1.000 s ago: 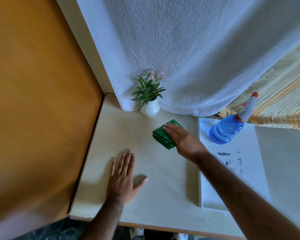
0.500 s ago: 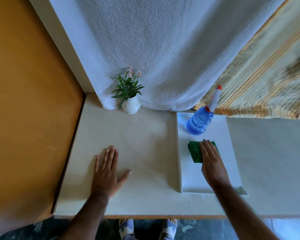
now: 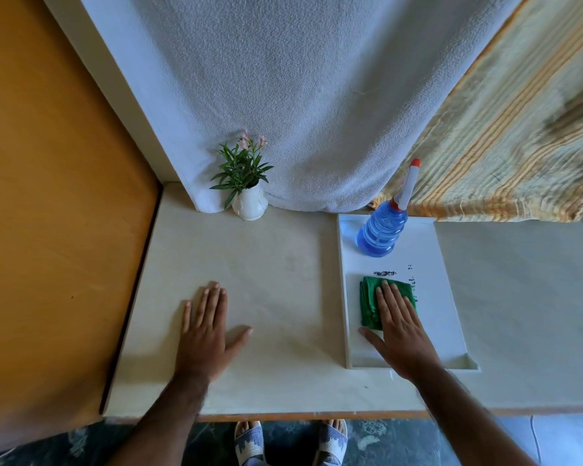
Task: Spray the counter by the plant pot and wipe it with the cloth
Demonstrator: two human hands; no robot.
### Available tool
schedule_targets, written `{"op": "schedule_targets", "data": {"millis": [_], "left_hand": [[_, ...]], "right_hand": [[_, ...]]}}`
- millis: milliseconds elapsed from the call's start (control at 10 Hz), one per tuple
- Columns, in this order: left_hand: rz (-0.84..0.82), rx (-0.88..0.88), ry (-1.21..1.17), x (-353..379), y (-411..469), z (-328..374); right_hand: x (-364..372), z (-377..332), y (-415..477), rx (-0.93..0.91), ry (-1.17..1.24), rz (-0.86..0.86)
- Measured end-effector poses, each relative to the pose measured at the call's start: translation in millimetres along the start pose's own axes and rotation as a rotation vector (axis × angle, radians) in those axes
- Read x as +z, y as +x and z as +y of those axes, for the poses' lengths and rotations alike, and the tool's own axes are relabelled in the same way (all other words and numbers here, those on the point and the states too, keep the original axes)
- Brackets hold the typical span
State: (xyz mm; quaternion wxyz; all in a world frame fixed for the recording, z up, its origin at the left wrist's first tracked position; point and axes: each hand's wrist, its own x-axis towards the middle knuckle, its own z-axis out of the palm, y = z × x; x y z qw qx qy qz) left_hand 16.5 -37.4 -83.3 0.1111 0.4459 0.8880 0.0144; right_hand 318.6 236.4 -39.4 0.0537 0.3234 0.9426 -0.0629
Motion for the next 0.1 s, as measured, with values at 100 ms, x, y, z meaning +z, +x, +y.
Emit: {"op": "schedule_targets", "data": {"millis": [100], "left_hand": [[-0.024, -0.002, -0.032, -1.5, 5.3, 2.3]], "right_hand": [[-4.4, -5.5, 3.4, 0.021, -0.025, -0.040]]}}
